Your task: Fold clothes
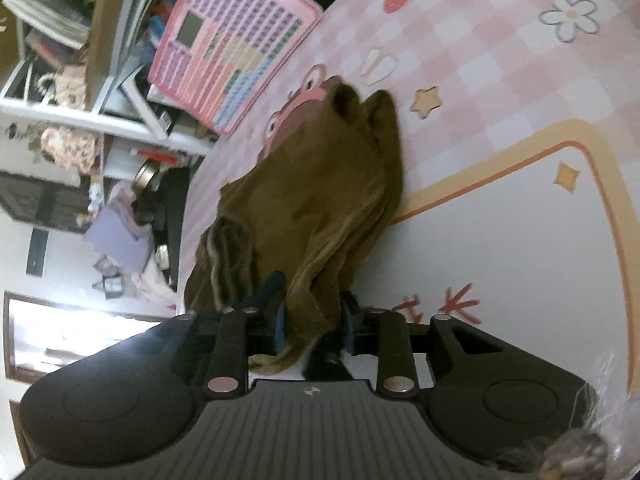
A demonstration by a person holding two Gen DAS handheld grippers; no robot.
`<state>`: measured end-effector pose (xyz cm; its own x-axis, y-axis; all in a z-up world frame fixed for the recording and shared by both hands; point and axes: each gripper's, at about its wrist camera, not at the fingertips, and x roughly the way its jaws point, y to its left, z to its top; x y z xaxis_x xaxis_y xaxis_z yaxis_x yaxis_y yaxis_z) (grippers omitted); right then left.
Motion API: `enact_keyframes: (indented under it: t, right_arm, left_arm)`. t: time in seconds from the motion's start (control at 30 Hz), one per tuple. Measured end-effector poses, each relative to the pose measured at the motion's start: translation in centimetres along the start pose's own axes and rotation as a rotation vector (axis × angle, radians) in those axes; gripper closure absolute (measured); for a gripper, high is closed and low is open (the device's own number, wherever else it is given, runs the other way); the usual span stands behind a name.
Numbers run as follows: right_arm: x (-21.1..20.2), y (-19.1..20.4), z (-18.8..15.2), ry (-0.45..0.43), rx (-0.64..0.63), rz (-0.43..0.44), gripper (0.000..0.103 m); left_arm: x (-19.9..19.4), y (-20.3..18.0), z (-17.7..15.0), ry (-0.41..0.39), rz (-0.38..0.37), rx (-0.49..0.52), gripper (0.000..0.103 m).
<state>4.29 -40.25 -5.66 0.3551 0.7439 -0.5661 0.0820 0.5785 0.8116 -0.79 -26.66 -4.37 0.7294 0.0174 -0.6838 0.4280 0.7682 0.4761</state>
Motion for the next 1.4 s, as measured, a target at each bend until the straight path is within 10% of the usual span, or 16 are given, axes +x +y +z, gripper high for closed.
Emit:
enact_keyframes:
  t: [0.17, 0.43, 0.6, 0.8, 1.4]
  right_arm:
    - [-0.3, -0.8, 0.7, -0.044, 0.035, -0.043, 0.043]
    - [1.9, -2.8, 2.7, -0.012, 0.209, 0.023, 0.034]
    - [3.3, -2.9, 3.3, -0.013, 0.265, 0.047, 0.045]
    - [3.4, -3.3, 3.6, -0.013, 0.282, 0.047, 0.091]
    - [-5.1, -1.8, 2.0, -0.203, 0.137, -0.025, 0.093]
  left_arm:
    - [0.3, 0.4, -0.1, -0.012, -0.045, -0.029, 0.097]
    - [-1.5, 2.0, -0.3, -0.042, -0.086, -0.096, 0.097]
    - [-3.0, 3.1, -0.8, -0.05, -0.114, -0.151, 0.097]
    - [-4.7, 4.3, -1.6, -0.051, -0.162, -0.244, 0.097]
    - [-7.9, 2.9, -0.3, -0.21, -0.378, -0.371, 0.098]
